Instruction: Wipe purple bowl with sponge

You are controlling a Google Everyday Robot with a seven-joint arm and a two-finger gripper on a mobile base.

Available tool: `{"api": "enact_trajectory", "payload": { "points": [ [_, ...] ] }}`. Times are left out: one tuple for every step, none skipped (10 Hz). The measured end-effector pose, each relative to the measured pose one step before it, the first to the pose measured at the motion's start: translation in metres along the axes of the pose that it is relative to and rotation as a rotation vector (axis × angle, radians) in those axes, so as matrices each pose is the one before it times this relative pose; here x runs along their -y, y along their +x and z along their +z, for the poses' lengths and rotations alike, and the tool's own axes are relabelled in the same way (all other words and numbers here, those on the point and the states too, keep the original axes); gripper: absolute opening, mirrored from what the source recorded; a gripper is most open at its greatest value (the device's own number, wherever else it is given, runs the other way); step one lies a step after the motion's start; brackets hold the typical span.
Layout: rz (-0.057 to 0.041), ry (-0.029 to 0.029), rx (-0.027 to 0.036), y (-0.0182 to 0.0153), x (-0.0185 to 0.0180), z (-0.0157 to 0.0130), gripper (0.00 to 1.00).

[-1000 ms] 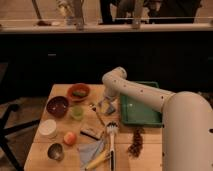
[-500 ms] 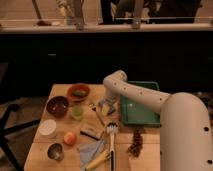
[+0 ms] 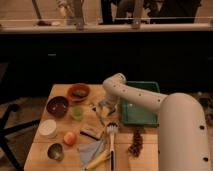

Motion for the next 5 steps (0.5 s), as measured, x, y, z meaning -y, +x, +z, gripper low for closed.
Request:
{"api": "enact_trajectory", "payload": {
  "points": [
    [-0.01300, 0.00177, 0.00338, 0.00038, 0.00008, 0.00038, 0.66],
    [-0.00328, 0.00013, 0.00576, -0.00071, 0.00009, -0.00113, 0.56],
    [-0.00226, -0.00102, 0.00738, 0.00031, 0.00055, -0.00127, 0.47],
    [-0.00268, -0.00274, 0.00932, 0.00098, 0.00049, -0.00123, 0.37],
    [-0.00812, -0.00193, 0.01270, -0.00027, 0.00022, -0.00286, 0.24]
  ]
}}
